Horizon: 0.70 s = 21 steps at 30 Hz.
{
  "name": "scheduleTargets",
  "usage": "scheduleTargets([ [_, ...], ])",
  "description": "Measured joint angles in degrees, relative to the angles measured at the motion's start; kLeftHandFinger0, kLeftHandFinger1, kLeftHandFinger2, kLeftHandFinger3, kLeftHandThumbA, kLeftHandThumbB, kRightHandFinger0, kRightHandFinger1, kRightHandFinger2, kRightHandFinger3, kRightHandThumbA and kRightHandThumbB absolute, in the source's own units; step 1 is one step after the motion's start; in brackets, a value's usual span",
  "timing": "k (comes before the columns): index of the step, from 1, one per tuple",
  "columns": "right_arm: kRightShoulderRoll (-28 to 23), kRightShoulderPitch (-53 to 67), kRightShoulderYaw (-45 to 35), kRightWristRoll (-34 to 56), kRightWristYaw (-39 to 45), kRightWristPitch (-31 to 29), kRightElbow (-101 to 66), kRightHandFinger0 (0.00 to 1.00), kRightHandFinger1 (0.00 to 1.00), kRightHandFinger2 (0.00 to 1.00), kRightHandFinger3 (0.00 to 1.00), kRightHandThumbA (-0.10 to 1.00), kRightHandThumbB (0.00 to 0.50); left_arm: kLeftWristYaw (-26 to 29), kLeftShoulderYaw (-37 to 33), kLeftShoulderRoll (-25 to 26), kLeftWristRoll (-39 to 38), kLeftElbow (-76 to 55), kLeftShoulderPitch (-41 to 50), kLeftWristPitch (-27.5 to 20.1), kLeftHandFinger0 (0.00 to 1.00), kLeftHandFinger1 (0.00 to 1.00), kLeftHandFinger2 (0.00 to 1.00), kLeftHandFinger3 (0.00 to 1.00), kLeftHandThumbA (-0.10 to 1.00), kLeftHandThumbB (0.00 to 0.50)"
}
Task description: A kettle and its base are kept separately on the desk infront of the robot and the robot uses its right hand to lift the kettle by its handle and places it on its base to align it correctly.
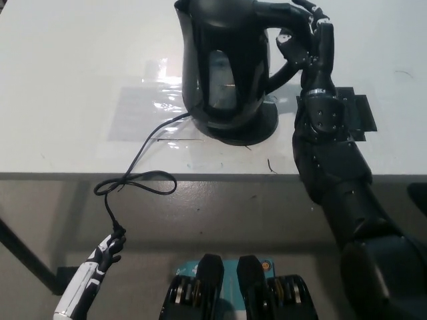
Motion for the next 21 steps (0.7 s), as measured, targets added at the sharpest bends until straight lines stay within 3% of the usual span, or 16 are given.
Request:
scheduleTargets([
  [4, -0.1, -0.2, 0.8, -0.6, -0.3, 0.1, 0.4, 0.0, 0.25, 0.66, 0.68, -0.1, 0.079, 0.0, 0.0, 0.0, 0.0, 0.0, 0.0, 0.0, 1.0, 1.0, 1.0, 1.0, 1.0, 0.344],
  [9, -0.9, -0.2, 1.4, -1.2, -0.4, 0.1, 1.4, 0.0, 0.3, 0.67, 0.71, -0.1, 0.103, 0.0, 0.0, 0.0, 0.0, 0.0, 0.0, -0.1, 1.0, 1.0, 1.0, 1.0, 1.0, 0.362],
  [12, -1.7, -0.2, 1.5, -1.6, -0.6, 0.1, 1.8, 0.0, 0.27, 0.63, 0.64, -0.1, 0.107, 0.0, 0.0, 0.1, 0.0, 0.0, 0.0, 0.0, 1.0, 1.0, 1.0, 1.0, 1.0, 0.358],
  [15, -2.9, 0.0, 1.5, -1.9, -0.6, 0.1, 2.3, 0.0, 0.21, 0.55, 0.5, -0.1, 0.117, 0.0, 0.0, 0.2, 0.0, 0.0, 0.0, 0.0, 1.0, 1.0, 1.0, 1.0, 1.0, 0.349],
  [21, -4.6, 0.9, 1.6, -2.1, -0.5, 0.1, 1.8, 0.0, 0.18, 0.54, 0.47, -0.1, 0.111, 0.0, 0.0, 0.2, 0.0, 0.0, 0.1, 0.0, 1.0, 1.0, 1.0, 1.0, 1.0, 0.339],
])
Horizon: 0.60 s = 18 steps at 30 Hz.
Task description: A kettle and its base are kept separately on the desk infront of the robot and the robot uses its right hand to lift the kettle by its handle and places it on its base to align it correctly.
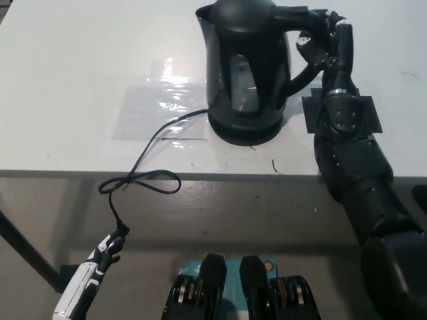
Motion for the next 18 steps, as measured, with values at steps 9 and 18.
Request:
scheduleTargets([
  [9, -0.4, 1.0, -0.1, 0.0, 0.0, 1.1, -2.6, 0.0, 0.22, 0.58, 0.52, -0.1, 0.114, 0.0, 0.0, 0.0, 0.0, 0.0, 0.1, 0.0, 1.0, 1.0, 1.0, 1.0, 1.0, 0.34],
  [18, 0.0, 1.9, -0.8, 0.5, 0.2, 2.3, -3.9, 0.0, 0.27, 0.66, 0.69, -0.1, 0.127, 0.0, 0.0, 0.0, -0.1, 0.0, -0.1, 0.0, 1.0, 1.0, 1.0, 1.0, 1.0, 0.352],
])
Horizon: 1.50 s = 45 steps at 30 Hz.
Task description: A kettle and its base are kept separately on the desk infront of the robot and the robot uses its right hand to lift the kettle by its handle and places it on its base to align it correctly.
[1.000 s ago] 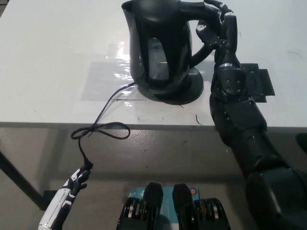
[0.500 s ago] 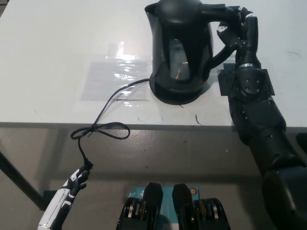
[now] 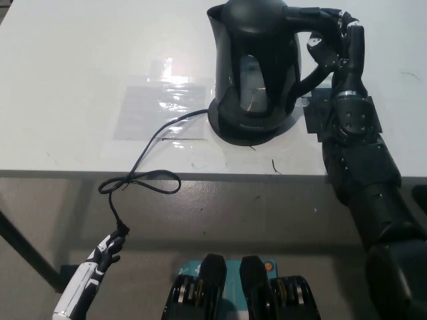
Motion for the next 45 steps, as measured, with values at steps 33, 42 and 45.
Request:
scheduleTargets([
  [33, 3.0, 0.3, -0.5, 2.5, 0.2, -0.3, 0.0, 0.0, 0.22, 0.58, 0.65, -0.1, 0.098, -0.1, 0.1, 0.1, -0.3, 0.0, -0.3, 0.3, 1.0, 1.0, 1.0, 1.0, 1.0, 0.356],
  [42, 1.1, 0.3, 2.7, -0.6, 0.0, 0.4, -1.6, 0.0, 0.23, 0.57, 0.55, -0.1, 0.118, -0.1, 0.1, 0.0, -0.3, 0.0, -0.4, 0.3, 1.0, 1.0, 1.0, 1.0, 1.0, 0.34],
  [45, 0.6, 0.3, 3.2, -1.4, 0.0, 0.5, -2.1, 0.0, 0.23, 0.56, 0.53, -0.1, 0.126, -0.1, 0.1, 0.1, -0.2, 0.0, -0.4, 0.3, 1.0, 1.0, 1.0, 1.0, 1.0, 0.352],
])
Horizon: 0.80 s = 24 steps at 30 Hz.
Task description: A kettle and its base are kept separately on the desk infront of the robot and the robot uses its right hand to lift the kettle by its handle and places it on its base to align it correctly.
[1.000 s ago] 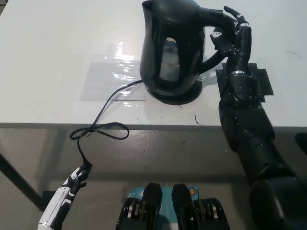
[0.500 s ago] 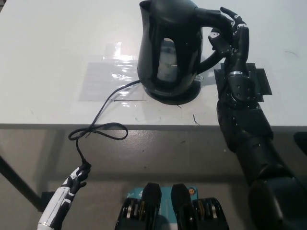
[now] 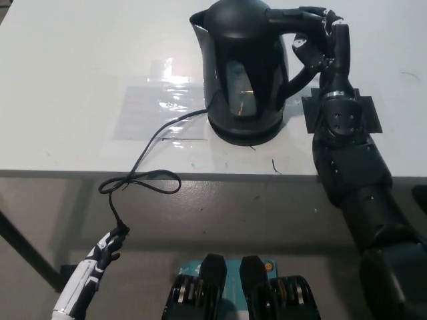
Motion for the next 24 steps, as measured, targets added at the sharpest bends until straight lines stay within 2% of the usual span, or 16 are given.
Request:
scheduleTargets([
  [3, -0.2, 0.0, 0.0, -0.3, 0.0, 0.1, -0.4, 0.0, 0.23, 0.55, 0.51, -0.1, 0.132, 0.0, 0.0, 0.0, 0.0, 0.0, 0.0, 0.0, 1.0, 1.0, 1.0, 1.0, 1.0, 0.339],
  [9, -0.3, 0.0, -0.1, -0.6, 0.0, 0.1, -0.4, 0.0, 0.22, 0.55, 0.48, -0.1, 0.125, 0.0, 0.0, 0.0, 0.1, 0.0, -0.1, 0.0, 1.0, 1.0, 1.0, 1.0, 1.0, 0.356],
  [11, -0.3, 0.0, -0.2, -0.6, 0.0, 0.1, -0.4, 0.0, 0.21, 0.55, 0.49, -0.1, 0.118, 0.0, 0.0, 0.1, 0.1, 0.0, -0.1, 0.0, 1.0, 1.0, 1.0, 1.0, 1.0, 0.354],
  [16, -0.2, 0.0, -1.0, -0.2, 0.1, 0.1, -0.4, 0.0, 0.25, 0.64, 0.64, -0.1, 0.105, 0.0, 0.0, 0.1, 0.1, 0.0, -0.1, 0.0, 1.0, 1.0, 1.0, 1.0, 1.0, 0.345],
  [18, 0.0, 0.0, -1.7, 0.2, 0.2, 0.1, -0.4, 0.0, 0.26, 0.65, 0.64, -0.1, 0.122, 0.0, 0.0, 0.1, 0.1, 0.0, -0.1, 0.0, 1.0, 1.0, 1.0, 1.0, 1.0, 0.339],
  [19, 0.1, 0.1, -2.1, 0.4, 0.3, 0.1, -0.4, 0.0, 0.25, 0.64, 0.62, -0.1, 0.117, 0.0, 0.0, 0.1, 0.1, 0.0, -0.1, 0.0, 1.0, 1.0, 1.0, 1.0, 1.0, 0.34],
  [24, 0.8, 0.5, -3.4, 1.3, 0.5, 0.1, 0.2, 0.0, 0.25, 0.64, 0.66, -0.1, 0.113, 0.0, 0.0, 0.1, 0.1, 0.0, -0.1, 0.1, 1.0, 1.0, 1.0, 1.0, 1.0, 0.351],
])
